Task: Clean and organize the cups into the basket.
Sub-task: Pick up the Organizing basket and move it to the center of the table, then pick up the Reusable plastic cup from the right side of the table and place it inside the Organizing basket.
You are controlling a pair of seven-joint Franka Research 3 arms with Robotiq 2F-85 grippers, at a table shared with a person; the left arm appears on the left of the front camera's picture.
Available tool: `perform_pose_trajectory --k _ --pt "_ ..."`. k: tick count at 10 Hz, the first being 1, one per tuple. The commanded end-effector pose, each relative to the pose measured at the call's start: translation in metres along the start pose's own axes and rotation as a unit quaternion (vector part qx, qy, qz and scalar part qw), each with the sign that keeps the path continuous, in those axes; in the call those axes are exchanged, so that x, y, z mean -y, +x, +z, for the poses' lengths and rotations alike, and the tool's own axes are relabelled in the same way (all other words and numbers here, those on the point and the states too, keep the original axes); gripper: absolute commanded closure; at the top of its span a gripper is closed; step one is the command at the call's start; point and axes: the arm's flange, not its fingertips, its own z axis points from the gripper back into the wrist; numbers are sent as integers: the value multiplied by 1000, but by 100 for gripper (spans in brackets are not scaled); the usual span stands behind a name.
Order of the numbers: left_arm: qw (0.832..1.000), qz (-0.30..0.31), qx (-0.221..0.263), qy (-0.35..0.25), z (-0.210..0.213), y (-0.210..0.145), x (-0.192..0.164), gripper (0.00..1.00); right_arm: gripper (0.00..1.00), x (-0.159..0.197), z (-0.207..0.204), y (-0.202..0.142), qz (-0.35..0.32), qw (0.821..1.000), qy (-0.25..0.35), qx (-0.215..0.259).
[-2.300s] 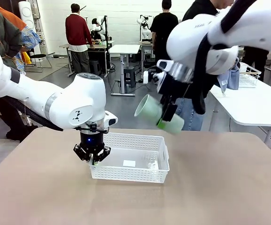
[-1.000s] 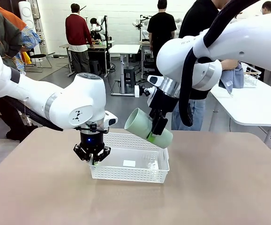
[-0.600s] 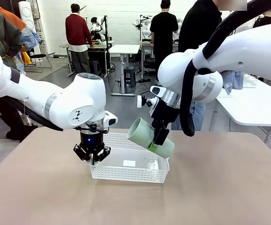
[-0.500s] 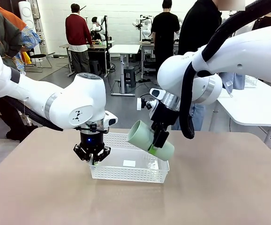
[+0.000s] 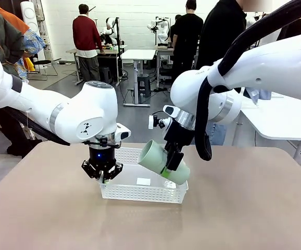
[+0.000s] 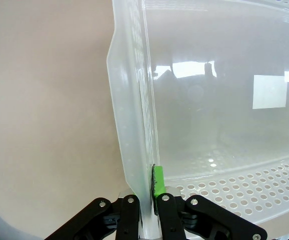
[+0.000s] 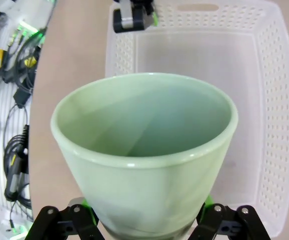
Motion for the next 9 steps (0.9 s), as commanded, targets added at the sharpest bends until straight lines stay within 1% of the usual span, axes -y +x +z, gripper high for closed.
perform_pose_trajectory --k 1,6,8,9 --pt "1000 -6 6 6 1 -1 0 100 16 10 -16 13 -8 1000 -5 -16" --pt "1000 -6 6 6 1 -1 0 100 16 22 -51 18 -14 999 24 -31" --pt "1000 -6 6 6 1 -1 0 100 16 23 -57 16 -15 999 33 -34" --pt "1000 -6 6 6 1 -1 0 100 0 22 -56 15 -19 999 36 -32"
